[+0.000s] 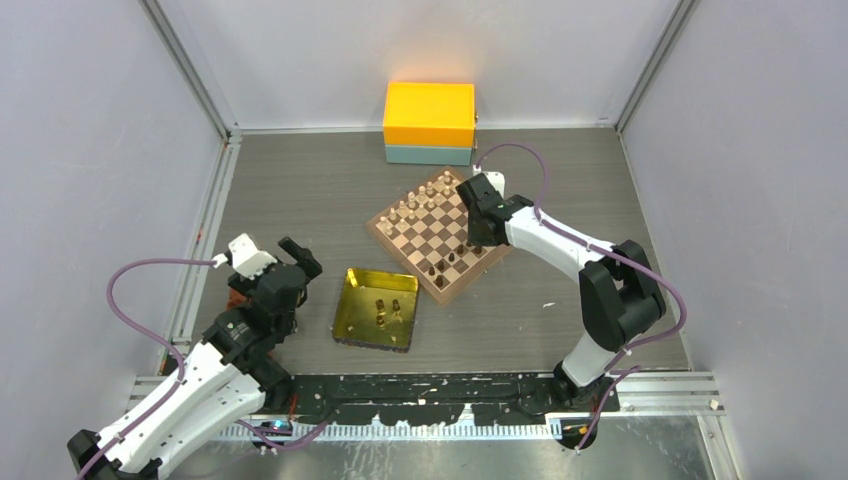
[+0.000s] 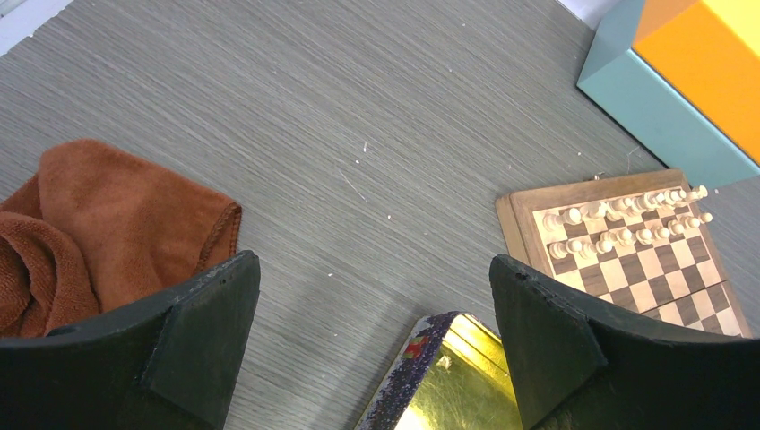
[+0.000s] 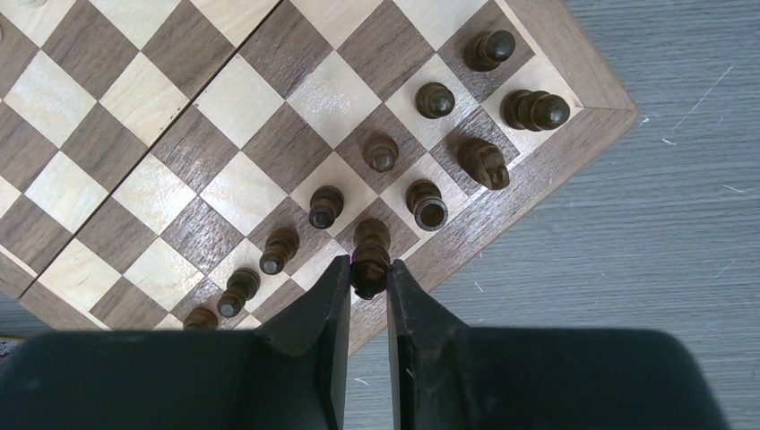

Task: Set up the chess pieces on the board
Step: Place the chess piece on the chessboard.

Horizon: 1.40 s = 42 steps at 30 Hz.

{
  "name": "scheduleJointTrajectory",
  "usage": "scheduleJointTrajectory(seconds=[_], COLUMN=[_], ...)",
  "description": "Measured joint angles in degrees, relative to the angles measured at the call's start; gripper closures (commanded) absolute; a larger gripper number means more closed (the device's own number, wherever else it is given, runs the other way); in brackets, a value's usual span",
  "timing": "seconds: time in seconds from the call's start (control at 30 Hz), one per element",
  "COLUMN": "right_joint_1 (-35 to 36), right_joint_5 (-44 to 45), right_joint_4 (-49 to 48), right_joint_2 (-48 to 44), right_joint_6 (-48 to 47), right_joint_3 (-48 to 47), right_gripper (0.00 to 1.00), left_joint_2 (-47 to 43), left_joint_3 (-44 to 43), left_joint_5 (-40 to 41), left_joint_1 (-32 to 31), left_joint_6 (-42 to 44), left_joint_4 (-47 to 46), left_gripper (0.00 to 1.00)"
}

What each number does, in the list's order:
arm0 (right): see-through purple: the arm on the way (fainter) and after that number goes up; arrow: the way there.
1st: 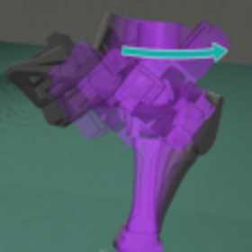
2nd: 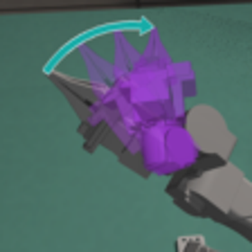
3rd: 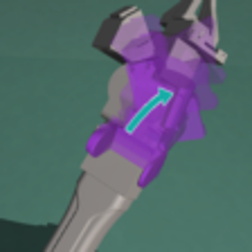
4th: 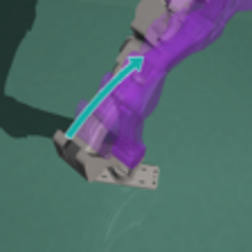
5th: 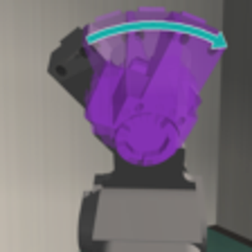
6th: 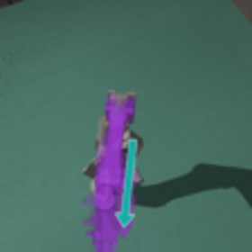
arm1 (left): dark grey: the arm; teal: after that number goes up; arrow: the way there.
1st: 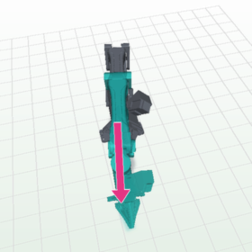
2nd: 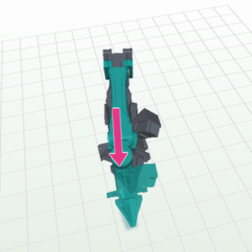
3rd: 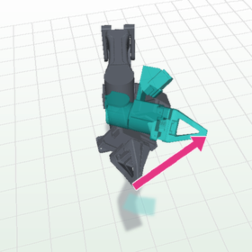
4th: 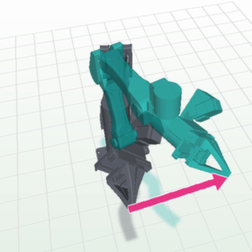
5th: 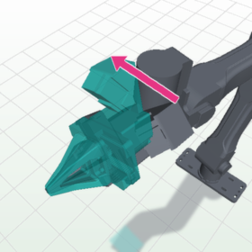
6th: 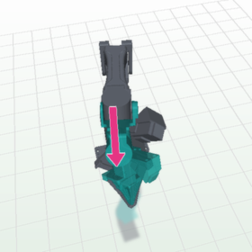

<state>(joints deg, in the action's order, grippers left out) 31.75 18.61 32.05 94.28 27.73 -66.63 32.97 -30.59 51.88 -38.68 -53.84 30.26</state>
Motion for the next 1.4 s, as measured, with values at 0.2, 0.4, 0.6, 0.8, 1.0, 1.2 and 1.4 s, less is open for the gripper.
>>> scheduleJointTrajectory(seconds=[0.2, 0.4, 0.6, 0.8, 1.0, 1.2, 1.4], right_joint_1=[0.0, 0.0, 0.0, 0.0, 0.0, 0.0, 0.0], right_joint_5=[-0.4, -0.5, -0.5, -0.5, -0.6, -0.7, -0.8], right_joint_4=[-0.3, -0.4, -0.4, -0.4, -0.4, -0.4, -0.4], right_joint_2=[0.0, 0.0, 0.0, 0.0, 0.0, 0.0, 0.0], right_joint_6=[-0.1, -0.2, -0.2, -0.2, -0.2, -0.4, -0.5], right_joint_3=[0.0, 0.0, 0.1, 0.1, 0.1, 0.1, 0.1], right_gripper=[0.81, 0.80, 0.80, 0.79, 0.77, 0.74, 0.72], left_joint_2=[0.0, 0.0, 0.0, 0.0, 0.0, 0.0, 0.1], left_joint_3=[0.0, 0.0, 0.0, 0.0, 0.0, 0.0, 0.0], left_joint_5=[0.0, 0.0, 0.0, 0.0, 0.0, 0.0, 0.0], left_joint_1=[0.0, 0.0, 0.0, 0.0, 0.0, 0.0, 0.0], left_joint_6=[0.0, 0.0, 0.0, 0.0, 0.0, 0.0, 0.0], left_joint_4=[0.0, 0.0, 0.0, 0.0, 0.0, 0.0, 0.0], left_gripper=[0.00, 0.00, 0.00, 0.00, 0.00, 0.00, 0.00])
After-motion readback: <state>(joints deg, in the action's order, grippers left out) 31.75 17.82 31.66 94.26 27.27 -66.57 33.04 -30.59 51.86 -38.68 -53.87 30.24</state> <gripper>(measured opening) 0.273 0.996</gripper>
